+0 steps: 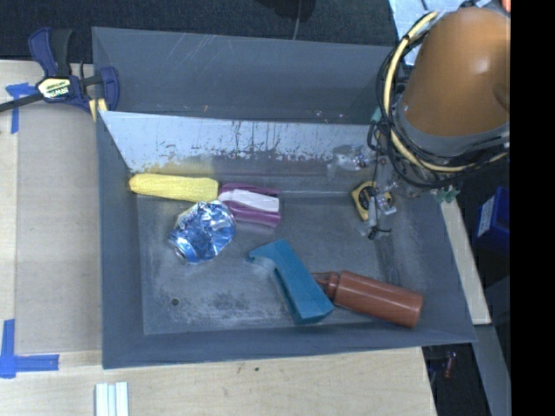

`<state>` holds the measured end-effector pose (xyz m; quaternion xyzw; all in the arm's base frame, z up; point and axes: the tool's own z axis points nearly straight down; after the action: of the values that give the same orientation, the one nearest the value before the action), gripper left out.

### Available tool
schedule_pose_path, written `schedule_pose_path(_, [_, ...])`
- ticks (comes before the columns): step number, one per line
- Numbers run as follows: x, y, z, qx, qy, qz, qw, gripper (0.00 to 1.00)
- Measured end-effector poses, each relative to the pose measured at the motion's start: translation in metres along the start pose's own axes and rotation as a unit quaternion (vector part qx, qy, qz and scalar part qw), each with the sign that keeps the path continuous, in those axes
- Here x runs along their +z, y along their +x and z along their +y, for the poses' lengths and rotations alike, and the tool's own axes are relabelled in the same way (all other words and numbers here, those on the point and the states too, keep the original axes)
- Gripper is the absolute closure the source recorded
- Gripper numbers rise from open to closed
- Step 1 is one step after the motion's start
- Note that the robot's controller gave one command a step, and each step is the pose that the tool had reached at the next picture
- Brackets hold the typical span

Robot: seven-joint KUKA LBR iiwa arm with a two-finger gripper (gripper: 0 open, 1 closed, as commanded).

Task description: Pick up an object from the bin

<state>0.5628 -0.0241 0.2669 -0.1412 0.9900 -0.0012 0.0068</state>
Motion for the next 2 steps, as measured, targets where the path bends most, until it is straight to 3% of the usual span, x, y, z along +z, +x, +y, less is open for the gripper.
schedule_pose_path(1, [0.093,0.063,0.056,0.093,-0.003,0.0106,0.9956,0.00])
schedule_pose_path(2, [0.074,0.000,-0.002,0.097,0.003,-0.0074,0.9953,0.00])
